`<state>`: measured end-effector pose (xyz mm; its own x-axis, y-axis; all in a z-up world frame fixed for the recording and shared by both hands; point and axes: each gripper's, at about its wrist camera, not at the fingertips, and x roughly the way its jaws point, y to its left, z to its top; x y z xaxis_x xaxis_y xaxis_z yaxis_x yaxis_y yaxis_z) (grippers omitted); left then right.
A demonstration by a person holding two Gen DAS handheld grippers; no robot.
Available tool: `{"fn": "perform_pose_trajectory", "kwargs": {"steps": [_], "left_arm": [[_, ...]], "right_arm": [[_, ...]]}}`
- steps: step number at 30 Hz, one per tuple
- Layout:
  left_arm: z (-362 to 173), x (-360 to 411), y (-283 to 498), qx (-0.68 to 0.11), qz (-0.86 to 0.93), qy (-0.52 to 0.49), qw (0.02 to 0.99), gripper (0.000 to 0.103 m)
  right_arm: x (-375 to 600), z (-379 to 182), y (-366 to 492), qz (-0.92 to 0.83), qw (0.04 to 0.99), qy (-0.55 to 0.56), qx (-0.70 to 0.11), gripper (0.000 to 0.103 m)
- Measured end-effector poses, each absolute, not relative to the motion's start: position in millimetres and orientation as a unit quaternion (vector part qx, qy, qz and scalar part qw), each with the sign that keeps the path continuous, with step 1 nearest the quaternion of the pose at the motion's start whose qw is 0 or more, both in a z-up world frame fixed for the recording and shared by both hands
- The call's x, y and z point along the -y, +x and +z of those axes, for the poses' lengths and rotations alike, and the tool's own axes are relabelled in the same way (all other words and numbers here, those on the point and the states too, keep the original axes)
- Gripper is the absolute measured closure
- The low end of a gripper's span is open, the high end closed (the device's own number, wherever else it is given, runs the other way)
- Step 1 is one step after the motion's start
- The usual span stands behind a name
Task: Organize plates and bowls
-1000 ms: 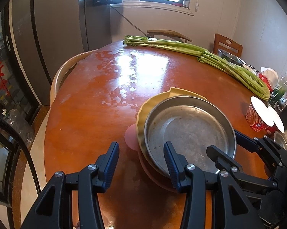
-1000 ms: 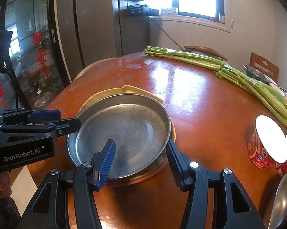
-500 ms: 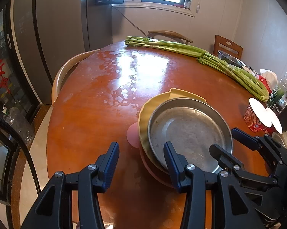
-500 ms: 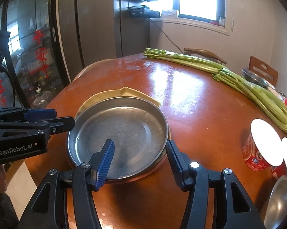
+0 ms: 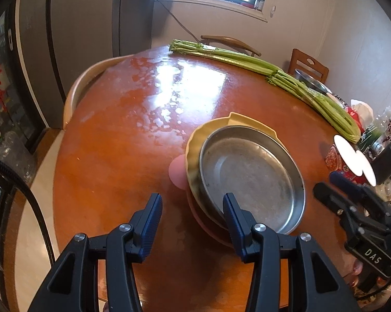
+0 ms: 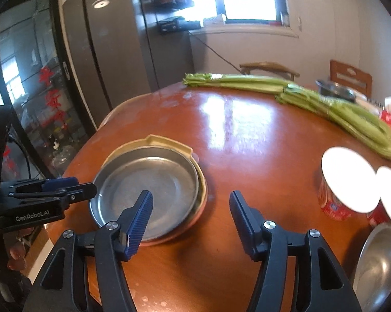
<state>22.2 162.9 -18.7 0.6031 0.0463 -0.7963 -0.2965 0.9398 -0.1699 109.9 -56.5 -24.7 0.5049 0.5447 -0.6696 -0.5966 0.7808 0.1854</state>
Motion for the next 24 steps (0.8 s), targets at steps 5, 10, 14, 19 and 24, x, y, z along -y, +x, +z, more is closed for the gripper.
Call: {"fn": "perform_pose_trajectory", "kwargs": {"steps": [5,10,14,19,24], "left_arm": [[-21.8,-168.5,21.6,-0.435,0.086,-0.174,0.879,0.05],[-33.7,-168.0,29.2,-0.45,0.072,-0.197,0.868,0.047],[-40.2,-165.2,34.7,-0.458,0.063,-0.205,0.863,0.047],[-44.5,-160.6,42.1,-0.463,0.047,-0.207,0.861,0.047],[-46.0,-152.5,52.4,-0.465,0.041,-0.197,0.862,0.047]], "right_arm": [[52.9,-36.1,111.4,0.332,0.853,-0.025,-0.401,0.04],[45.8,-44.7,110.9,0.333,0.843,-0.024,-0.421,0.04],[42.4,-48.8,109.3,0.333,0.84,-0.024,-0.428,0.04],[38.3,-51.8,109.3,0.336,0.837,-0.023,-0.432,0.04],[37.2,-55.0,110.7,0.341,0.832,-0.02,-0.436,0.04]]}}
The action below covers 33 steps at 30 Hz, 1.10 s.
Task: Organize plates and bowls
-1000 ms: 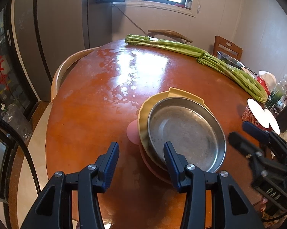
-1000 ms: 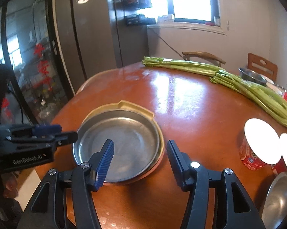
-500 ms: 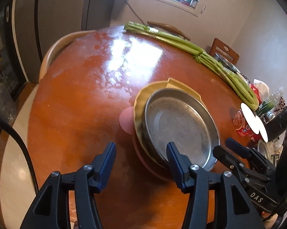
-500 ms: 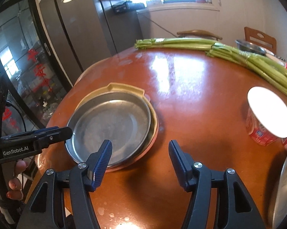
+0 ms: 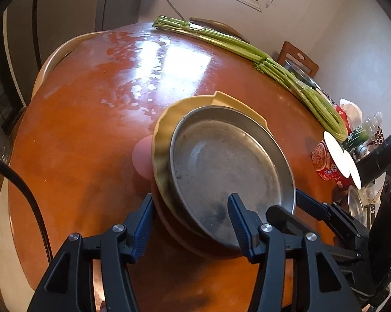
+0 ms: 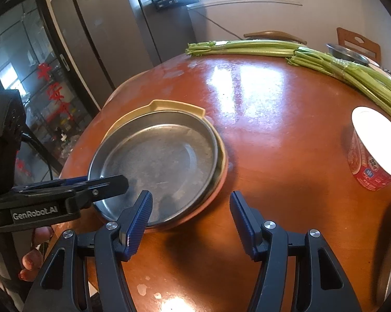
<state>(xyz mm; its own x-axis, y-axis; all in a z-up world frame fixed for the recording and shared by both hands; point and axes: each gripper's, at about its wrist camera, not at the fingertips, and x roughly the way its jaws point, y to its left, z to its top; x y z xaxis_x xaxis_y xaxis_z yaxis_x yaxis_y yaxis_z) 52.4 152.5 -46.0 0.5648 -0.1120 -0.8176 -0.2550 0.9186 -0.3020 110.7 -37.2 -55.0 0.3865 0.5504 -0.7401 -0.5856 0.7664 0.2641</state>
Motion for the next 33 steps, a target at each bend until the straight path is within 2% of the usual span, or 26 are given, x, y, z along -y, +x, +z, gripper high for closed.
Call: {"fn": "perform_pose_trajectory", "kwargs": {"steps": [33], "left_arm": [[-43.1,-133.9,121.0,-0.463,0.032,-0.162,0.871,0.047]], "right_arm": [[50.6,-53.8,153.9,0.296,0.861,-0.025,-0.414,0.039]]}}
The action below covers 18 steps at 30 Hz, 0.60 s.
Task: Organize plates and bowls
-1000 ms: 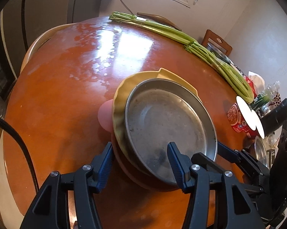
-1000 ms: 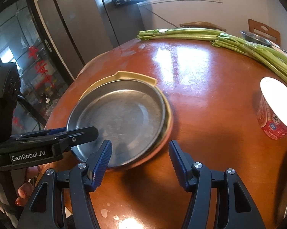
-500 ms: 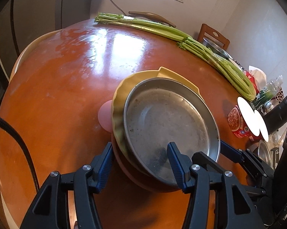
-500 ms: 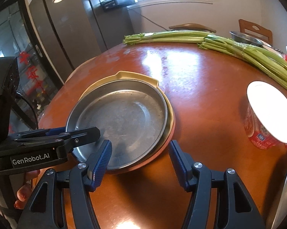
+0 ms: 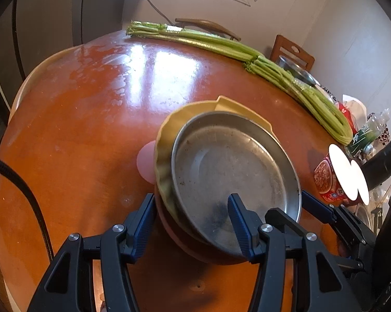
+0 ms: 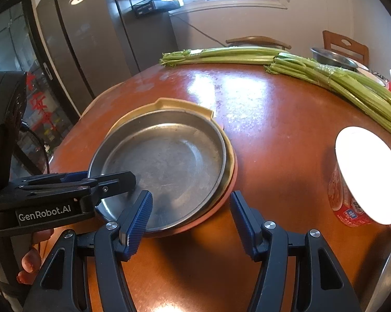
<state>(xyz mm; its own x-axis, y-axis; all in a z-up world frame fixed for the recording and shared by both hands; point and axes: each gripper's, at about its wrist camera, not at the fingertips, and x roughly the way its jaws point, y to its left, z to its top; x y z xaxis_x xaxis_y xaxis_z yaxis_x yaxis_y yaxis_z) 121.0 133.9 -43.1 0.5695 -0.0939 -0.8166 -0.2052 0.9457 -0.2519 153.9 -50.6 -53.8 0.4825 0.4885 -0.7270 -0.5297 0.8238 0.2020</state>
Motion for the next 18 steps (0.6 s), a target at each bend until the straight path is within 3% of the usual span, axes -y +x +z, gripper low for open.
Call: {"fn": "perform_pose_trajectory", "kwargs": {"steps": [18], "left_arm": [[-4.9,-129.6,79.7,-0.411,0.093,-0.134,0.897,0.047]], "right_arm": [[80.1,-8.4,125.5,0.282,0.893,-0.02,-0.351,0.039]]}}
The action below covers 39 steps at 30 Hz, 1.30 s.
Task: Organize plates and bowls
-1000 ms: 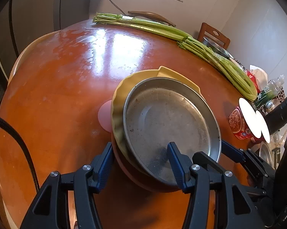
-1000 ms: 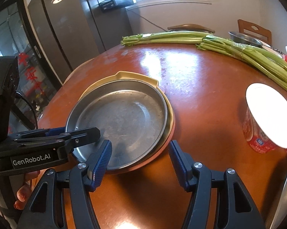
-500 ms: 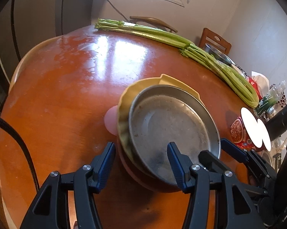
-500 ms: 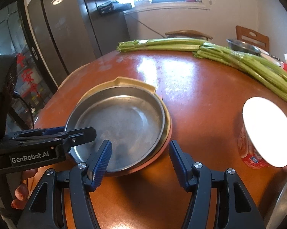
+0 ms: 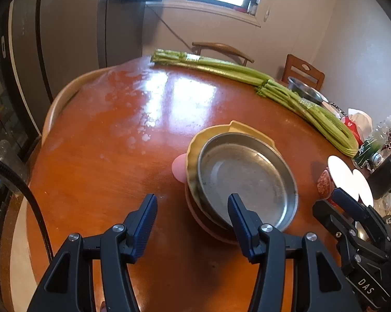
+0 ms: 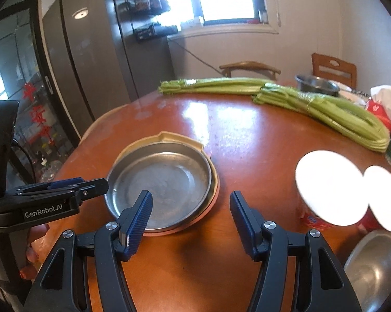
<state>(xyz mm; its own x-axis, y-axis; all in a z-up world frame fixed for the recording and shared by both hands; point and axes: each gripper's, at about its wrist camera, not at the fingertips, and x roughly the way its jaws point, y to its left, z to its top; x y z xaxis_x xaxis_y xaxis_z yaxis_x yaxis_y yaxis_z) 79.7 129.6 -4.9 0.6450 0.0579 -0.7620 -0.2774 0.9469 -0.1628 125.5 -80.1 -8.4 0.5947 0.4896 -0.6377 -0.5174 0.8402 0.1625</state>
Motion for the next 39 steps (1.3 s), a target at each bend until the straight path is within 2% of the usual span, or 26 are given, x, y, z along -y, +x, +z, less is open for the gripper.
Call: {"fn": "perform_pose_trajectory", "kwargs": {"steps": [15,39], "left_arm": [[28.6,-79.8,56.5,-0.366,0.068,-0.104,0.922,0.046],[38.6,38.3,79.1,-0.369,-0.054,-0.055,0.926,0.046]], "right_arm": [[122.3,29.3,95.0,0.272,0.915,-0.009,-0.298,0.038],[245.6,47.6,78.4,0.177,0.945,0.038,-0.271,0.038]]}}
